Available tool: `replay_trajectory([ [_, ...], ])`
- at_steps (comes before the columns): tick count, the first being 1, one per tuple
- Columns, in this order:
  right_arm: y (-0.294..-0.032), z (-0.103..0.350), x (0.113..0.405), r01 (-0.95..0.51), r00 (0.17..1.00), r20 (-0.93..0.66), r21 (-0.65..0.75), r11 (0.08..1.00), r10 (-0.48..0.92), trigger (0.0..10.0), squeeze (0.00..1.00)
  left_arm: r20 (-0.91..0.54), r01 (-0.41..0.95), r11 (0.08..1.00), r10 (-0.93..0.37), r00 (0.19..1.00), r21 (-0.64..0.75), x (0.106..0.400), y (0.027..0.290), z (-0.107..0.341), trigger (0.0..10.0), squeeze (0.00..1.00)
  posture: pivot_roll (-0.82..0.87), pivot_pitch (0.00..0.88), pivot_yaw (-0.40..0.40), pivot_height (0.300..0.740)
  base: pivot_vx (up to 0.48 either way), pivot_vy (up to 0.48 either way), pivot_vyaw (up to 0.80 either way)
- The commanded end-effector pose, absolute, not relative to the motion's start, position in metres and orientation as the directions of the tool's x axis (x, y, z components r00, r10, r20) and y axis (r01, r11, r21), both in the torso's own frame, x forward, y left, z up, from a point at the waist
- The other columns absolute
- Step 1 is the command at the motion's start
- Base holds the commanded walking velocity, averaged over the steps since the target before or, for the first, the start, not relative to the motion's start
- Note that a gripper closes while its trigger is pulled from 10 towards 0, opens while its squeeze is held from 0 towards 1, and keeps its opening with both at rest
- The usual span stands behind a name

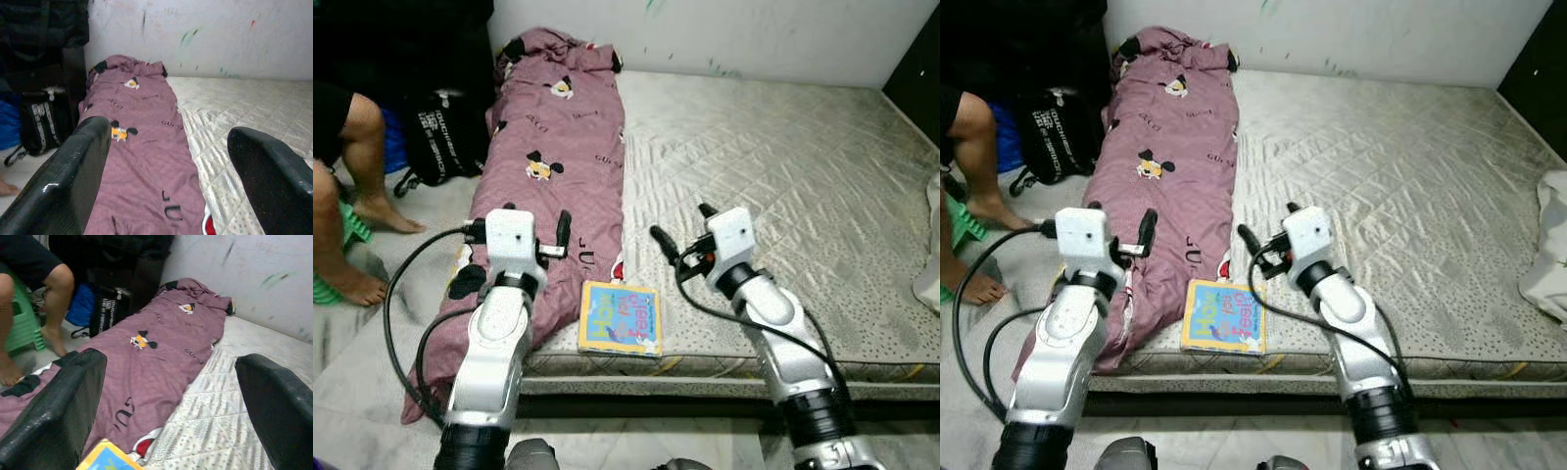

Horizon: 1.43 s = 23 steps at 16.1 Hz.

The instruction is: Clean up the room

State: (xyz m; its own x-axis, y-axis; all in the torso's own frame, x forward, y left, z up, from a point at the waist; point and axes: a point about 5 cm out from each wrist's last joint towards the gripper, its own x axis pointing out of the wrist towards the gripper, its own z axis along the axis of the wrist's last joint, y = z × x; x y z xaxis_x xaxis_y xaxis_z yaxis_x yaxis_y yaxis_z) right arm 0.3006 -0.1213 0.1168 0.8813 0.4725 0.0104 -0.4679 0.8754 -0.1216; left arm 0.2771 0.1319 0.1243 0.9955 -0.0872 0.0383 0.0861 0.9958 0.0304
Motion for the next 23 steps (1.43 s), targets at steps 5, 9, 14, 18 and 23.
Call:
replay_trajectory([
  [5, -0.1155, 0.1171, 0.2992, -0.474, 0.879, 0.002, -0.116, 0.873, 0.478, 10.0, 0.00, 0.049, 0.100, 0.995, -0.100, 0.994, 0.010, 0.2785, 0.1259, 0.1283, 10.0, 0.00, 0.02, 0.000, -0.048, 0.740, 0.000, -0.334, 0.00],
  [9, -0.1117, 0.1137, 0.2946, -0.479, 0.876, -0.010, -0.128, 0.869, 0.482, 10.0, 0.00, 0.053, 0.122, 0.992, -0.123, 0.991, 0.013, 0.2806, 0.1265, 0.1302, 10.0, 0.00, 0.01, 0.000, -0.045, 0.740, 0.000, -0.343, 0.00],
  [14, -0.1120, 0.1140, 0.2943, -0.479, 0.876, -0.010, -0.129, 0.868, 0.482, 10.0, 0.00, 0.049, 0.127, 0.992, -0.128, 0.991, 0.015, 0.2800, 0.1265, 0.1288, 10.0, 0.00, 0.01, 0.000, -0.048, 0.740, 0.000, -0.345, 0.00],
  [18, -0.1120, 0.1140, 0.2943, -0.479, 0.876, -0.010, -0.129, 0.868, 0.482, 10.0, 0.00, 0.049, 0.127, 0.992, -0.128, 0.991, 0.015, 0.2800, 0.1265, 0.1288, 10.0, 0.00, 0.01, 0.000, -0.048, 0.740, 0.000, -0.345, 0.00],
  [23, -0.1120, 0.1140, 0.2943, -0.479, 0.876, -0.010, -0.129, 0.868, 0.482, 10.0, 0.00, 0.049, 0.127, 0.992, -0.128, 0.991, 0.015, 0.2800, 0.1265, 0.1288, 10.0, 0.00, 0.01, 0.000, -0.048, 0.740, 0.000, -0.345, 0.00],
])
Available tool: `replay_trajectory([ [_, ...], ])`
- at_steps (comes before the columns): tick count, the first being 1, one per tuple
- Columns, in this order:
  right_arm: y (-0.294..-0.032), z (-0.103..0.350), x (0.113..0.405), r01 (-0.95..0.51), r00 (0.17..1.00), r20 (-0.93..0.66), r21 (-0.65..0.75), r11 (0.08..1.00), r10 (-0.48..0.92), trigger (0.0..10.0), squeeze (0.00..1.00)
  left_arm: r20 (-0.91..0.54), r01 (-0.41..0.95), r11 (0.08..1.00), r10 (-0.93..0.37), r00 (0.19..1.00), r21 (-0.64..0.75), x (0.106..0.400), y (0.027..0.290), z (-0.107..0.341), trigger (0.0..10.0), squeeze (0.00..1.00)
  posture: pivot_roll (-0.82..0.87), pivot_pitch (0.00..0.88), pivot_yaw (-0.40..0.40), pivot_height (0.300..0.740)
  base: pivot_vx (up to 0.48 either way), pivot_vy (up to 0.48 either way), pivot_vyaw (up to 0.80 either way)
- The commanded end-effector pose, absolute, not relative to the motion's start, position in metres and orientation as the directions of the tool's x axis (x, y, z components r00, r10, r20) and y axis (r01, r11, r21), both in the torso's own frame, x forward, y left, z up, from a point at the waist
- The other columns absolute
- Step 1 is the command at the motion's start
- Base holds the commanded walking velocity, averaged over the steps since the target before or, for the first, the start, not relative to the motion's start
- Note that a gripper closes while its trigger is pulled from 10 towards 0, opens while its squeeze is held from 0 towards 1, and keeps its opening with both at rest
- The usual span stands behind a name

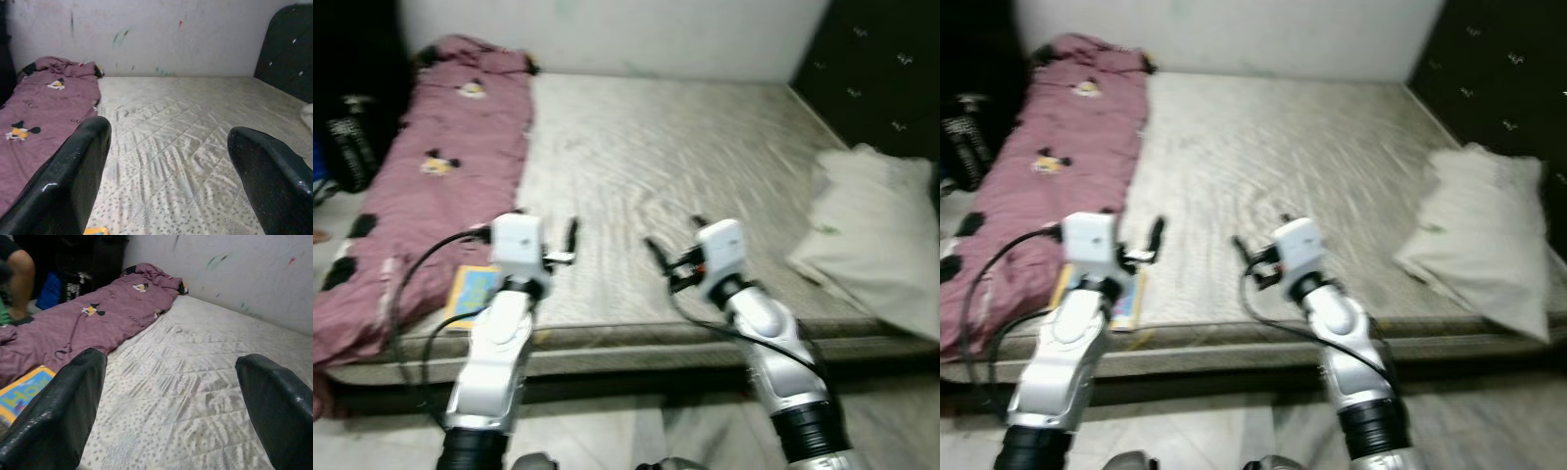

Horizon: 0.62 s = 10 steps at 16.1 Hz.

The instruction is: Clean up the room

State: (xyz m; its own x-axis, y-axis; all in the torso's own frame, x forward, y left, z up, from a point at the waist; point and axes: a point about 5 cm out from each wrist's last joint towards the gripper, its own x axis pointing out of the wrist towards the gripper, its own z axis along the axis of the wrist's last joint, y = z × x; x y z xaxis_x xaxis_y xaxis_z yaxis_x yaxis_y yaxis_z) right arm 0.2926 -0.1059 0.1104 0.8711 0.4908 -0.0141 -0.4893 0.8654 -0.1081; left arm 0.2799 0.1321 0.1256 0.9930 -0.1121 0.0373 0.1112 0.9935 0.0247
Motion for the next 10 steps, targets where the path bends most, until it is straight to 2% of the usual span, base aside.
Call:
replay_trajectory([
  [1, -0.1120, 0.1140, 0.2943, -0.479, 0.876, -0.010, -0.129, 0.868, 0.482, 10.0, 0.00, 0.049, 0.127, 0.992, -0.128, 0.991, 0.015, 0.2800, 0.1265, 0.1288, 10.0, 0.00, 0.01, 0.000, -0.048, 0.740, 0.000, -0.345, 0.00],
  [3, -0.1128, 0.1143, 0.2937, -0.479, 0.876, -0.013, -0.131, 0.868, 0.481, 10.0, 0.00, 0.044, 0.134, 0.991, -0.135, 0.990, 0.019, 0.2795, 0.1264, 0.1271, 10.0, 0.00, 0.00, 0.000, -0.052, 0.740, 0.000, -0.345, 0.00],
  [4, -0.1145, 0.1111, 0.2906, -0.474, 0.880, -0.030, -0.124, 0.871, 0.475, 10.0, 0.00, 0.070, 0.167, 0.986, -0.165, 0.984, -0.020, 0.2790, 0.1248, 0.1304, 10.0, 0.00, 0.00, 0.000, -0.048, 0.740, 0.352, 0.000, 0.00],
  [8, -0.1150, 0.1104, 0.2924, -0.476, 0.879, -0.032, -0.125, 0.871, 0.476, 10.0, 0.00, 0.087, 0.173, 0.984, -0.170, 0.982, -0.030, 0.2795, 0.1258, 0.1326, 10.0, 0.00, 0.00, 0.000, -0.051, 0.740, 0.480, 0.000, 0.00],
  [10, -0.1146, 0.1107, 0.2922, -0.477, 0.878, -0.032, -0.128, 0.870, 0.477, 10.0, 0.00, 0.087, 0.152, 0.988, -0.148, 0.985, -0.039, 0.2802, 0.1271, 0.1325, 10.0, 0.00, 0.00, 0.000, -0.051, 0.740, 0.131, 0.000, 0.00],
])
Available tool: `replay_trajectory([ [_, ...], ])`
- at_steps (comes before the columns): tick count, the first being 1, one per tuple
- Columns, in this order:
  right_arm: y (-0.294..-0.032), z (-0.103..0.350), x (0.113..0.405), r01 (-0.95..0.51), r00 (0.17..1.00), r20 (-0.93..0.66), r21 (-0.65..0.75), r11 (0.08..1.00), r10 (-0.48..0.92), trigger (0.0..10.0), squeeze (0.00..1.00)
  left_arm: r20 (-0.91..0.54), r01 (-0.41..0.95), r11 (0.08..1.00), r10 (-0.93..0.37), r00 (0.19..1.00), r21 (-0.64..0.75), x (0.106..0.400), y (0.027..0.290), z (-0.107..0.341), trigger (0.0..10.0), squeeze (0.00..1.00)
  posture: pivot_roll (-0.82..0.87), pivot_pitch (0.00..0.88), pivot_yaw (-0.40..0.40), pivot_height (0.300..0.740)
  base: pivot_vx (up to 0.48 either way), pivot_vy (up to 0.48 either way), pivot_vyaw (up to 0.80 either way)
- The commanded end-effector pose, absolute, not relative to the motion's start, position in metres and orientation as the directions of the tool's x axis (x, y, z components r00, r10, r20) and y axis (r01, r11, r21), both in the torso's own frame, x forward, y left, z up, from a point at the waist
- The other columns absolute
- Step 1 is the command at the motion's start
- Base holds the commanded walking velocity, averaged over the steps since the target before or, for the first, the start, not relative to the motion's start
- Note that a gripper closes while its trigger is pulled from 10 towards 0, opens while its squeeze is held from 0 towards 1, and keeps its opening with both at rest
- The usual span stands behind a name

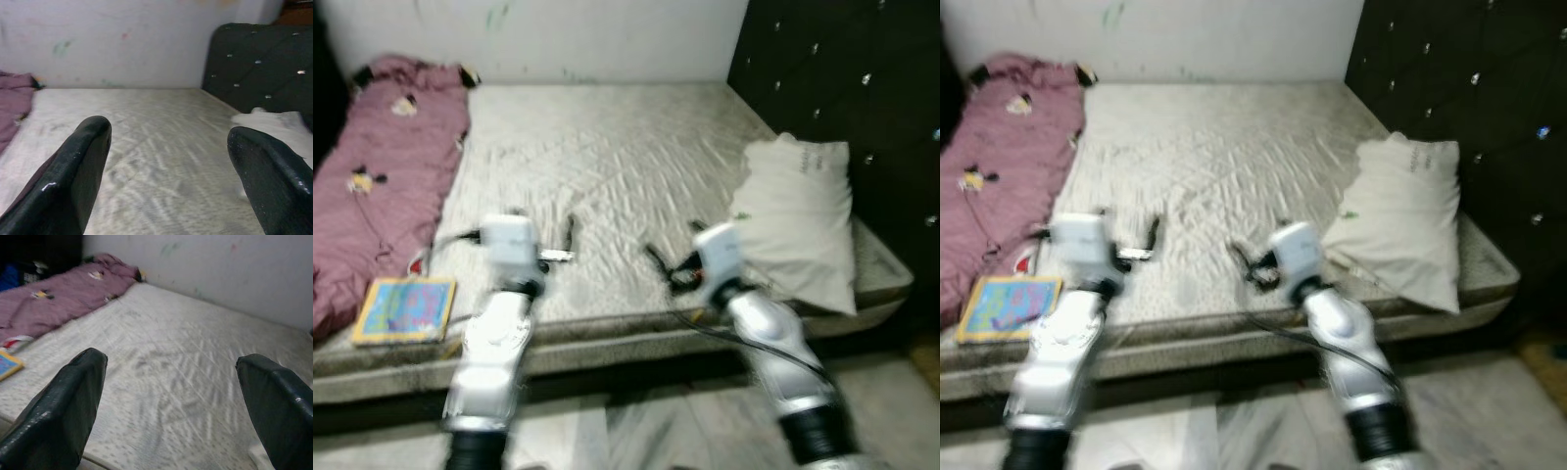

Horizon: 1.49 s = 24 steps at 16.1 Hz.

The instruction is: Clean up the room

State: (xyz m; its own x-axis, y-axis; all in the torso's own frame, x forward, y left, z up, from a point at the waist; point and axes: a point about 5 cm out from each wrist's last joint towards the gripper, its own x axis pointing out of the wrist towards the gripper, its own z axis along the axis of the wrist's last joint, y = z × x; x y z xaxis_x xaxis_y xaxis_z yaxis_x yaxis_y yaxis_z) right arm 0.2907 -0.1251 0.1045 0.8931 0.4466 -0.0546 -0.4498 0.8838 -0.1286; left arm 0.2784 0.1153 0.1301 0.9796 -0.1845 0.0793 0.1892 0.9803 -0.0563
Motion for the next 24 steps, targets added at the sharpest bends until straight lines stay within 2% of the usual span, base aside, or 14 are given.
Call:
replay_trajectory([
  [1, -0.1144, 0.1106, 0.2925, -0.477, 0.878, -0.032, -0.129, 0.869, 0.477, 10.0, 0.00, 0.088, 0.147, 0.988, -0.143, 0.986, -0.041, 0.2811, 0.1280, 0.1329, 10.0, 0.00, 0.00, 0.000, -0.052, 0.740, 0.000, 0.000, 0.00],
  [5, -0.1149, 0.1104, 0.2923, -0.472, 0.881, -0.029, -0.127, 0.872, 0.472, 10.0, 0.00, 0.111, 0.194, 0.980, -0.188, 0.976, -0.053, 0.2793, 0.1241, 0.1352, 10.0, 0.00, 0.00, 0.000, -0.050, 0.740, 0.061, 0.000, 0.00],
  [10, -0.1152, 0.1093, 0.2914, -0.469, 0.883, -0.031, -0.126, 0.874, 0.469, 10.0, 0.00, 0.097, 0.163, 0.985, -0.158, 0.983, -0.048, 0.2809, 0.1257, 0.1331, 10.0, 0.00, 0.00, 0.000, -0.044, 0.740, 0.049, 0.000, 0.00],
  [17, -0.1146, 0.1100, 0.2912, -0.471, 0.881, -0.022, -0.132, 0.872, 0.473, 10.0, 0.00, 0.111, 0.190, 0.980, -0.183, 0.977, -0.060, 0.2807, 0.1216, 0.1352, 10.0, 0.00, 0.00, 0.000, -0.042, 0.740, 0.000, 0.000, 0.79],
  [24, -0.1131, 0.1149, 0.2928, -0.470, 0.880, 0.000, -0.151, 0.869, 0.476, 10.0, 0.00, 0.128, 0.210, 0.975, -0.201, 0.971, -0.067, 0.2809, 0.1215, 0.1375, 10.0, 0.00, 0.00, 0.000, -0.042, 0.740, 0.209, 0.000, 0.00],
])
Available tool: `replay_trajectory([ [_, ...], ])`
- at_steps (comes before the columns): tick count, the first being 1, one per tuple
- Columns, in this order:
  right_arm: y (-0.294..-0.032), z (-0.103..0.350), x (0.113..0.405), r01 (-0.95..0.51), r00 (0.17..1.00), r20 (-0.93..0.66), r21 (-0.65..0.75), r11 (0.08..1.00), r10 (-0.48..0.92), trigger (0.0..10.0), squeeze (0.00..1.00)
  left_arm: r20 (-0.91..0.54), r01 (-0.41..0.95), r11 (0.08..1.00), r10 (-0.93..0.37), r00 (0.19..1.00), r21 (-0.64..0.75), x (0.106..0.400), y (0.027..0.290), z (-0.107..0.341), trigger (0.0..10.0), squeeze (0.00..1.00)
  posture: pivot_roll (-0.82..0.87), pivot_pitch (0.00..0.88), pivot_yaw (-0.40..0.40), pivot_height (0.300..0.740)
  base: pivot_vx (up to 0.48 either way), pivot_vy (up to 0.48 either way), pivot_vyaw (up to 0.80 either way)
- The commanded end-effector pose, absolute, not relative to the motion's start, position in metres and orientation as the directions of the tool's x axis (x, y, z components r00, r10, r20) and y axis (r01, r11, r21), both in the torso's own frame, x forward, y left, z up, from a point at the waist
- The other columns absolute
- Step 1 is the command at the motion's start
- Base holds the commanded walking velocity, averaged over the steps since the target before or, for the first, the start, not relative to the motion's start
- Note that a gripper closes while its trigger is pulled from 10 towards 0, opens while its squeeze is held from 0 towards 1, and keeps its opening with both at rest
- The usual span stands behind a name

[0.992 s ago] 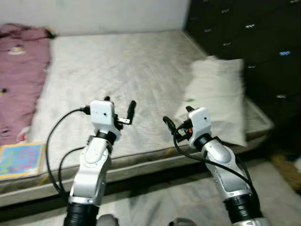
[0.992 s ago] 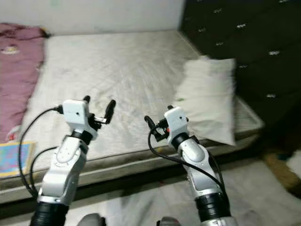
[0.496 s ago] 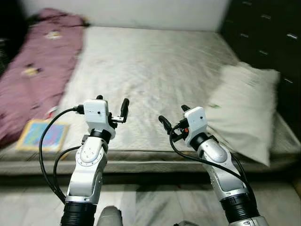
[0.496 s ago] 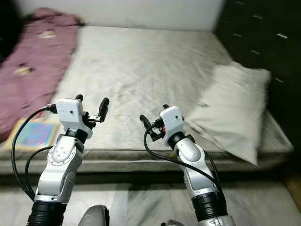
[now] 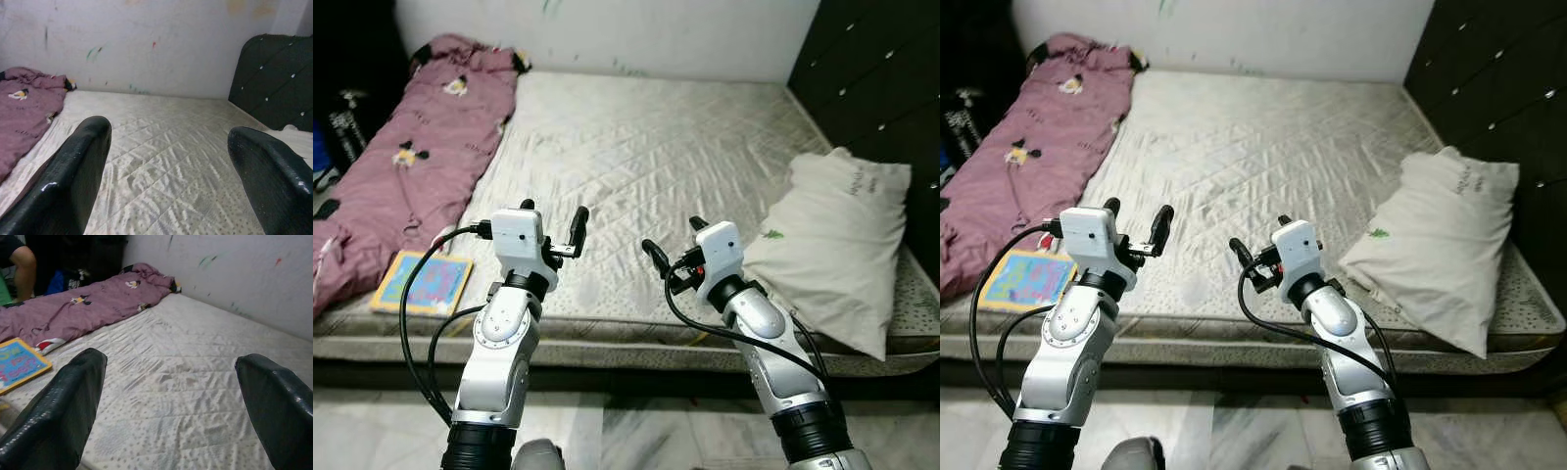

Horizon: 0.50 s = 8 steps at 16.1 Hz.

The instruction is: Clean up the room

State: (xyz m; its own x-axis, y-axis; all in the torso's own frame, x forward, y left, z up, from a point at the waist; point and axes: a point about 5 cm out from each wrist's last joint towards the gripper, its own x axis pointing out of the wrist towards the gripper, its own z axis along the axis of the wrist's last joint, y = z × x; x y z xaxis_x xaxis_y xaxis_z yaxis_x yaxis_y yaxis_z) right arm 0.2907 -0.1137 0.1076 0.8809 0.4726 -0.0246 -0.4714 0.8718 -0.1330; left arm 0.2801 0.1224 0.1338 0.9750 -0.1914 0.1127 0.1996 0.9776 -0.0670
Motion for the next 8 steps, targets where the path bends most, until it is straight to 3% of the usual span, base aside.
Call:
replay_trajectory([
  [1, -0.1134, 0.1153, 0.2934, -0.468, 0.880, 0.002, -0.151, 0.871, 0.474, 10.0, 0.00, 0.128, 0.211, 0.975, -0.201, 0.971, -0.066, 0.2812, 0.1215, 0.1376, 10.0, 0.00, 0.00, 0.000, -0.042, 0.740, 0.307, 0.000, 0.00],
  [8, -0.1143, 0.1182, 0.2951, -0.464, 0.881, 0.018, -0.161, 0.871, 0.473, 10.0, 0.00, 0.127, 0.213, 0.975, -0.204, 0.971, -0.062, 0.2815, 0.1209, 0.1368, 10.0, 0.00, 0.00, 0.000, -0.046, 0.740, 0.307, 0.000, 0.00],
])
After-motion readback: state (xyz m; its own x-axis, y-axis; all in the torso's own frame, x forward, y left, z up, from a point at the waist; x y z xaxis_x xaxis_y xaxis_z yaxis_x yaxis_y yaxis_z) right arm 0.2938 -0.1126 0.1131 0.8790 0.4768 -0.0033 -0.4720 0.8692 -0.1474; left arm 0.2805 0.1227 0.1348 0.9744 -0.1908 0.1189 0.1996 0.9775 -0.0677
